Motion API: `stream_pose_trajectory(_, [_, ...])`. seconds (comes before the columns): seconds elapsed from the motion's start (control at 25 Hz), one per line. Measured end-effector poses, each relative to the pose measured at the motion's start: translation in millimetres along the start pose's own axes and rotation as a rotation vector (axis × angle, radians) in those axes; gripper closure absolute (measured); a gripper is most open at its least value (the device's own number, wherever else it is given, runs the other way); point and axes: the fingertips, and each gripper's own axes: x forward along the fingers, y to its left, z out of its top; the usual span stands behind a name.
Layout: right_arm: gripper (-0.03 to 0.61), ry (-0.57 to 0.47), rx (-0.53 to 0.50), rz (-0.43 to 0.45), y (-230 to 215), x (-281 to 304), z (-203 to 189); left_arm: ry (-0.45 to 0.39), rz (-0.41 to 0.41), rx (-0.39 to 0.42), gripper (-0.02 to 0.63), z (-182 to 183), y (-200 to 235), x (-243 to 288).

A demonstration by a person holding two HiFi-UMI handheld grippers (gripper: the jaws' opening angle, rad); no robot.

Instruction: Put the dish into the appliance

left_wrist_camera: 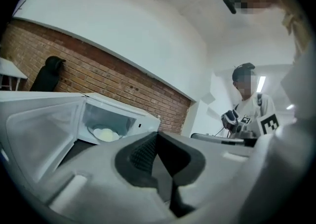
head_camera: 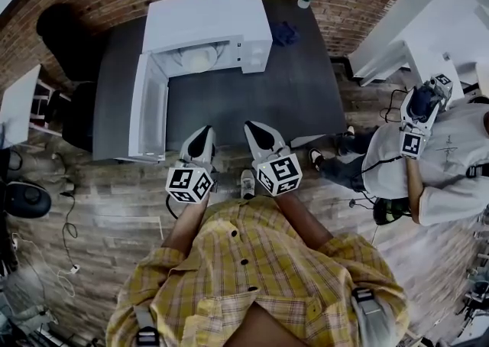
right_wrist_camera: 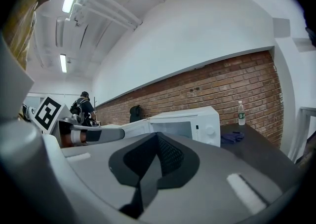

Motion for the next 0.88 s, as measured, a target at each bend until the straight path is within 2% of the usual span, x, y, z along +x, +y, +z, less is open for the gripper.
stream_pose_trajectory(0.32, [0.578, -0.003, -0.007, -0.003, 4, -13, -3, -0.033, 0.028, 0.116, 0.614, 11, -10, -19])
stream_pose_trajectory(0.6, [0.578, -0.025, -0.007, -0.005, 6, -19, 2, -0.05, 0.03, 0.127, 0.614, 14, -13, -29])
stream_pose_trajectory(0.88, [0.578, -0.036, -0.014, -0.012, 11, -28, 3, -0.042, 0.026, 0.175, 0.614, 10, -22, -36])
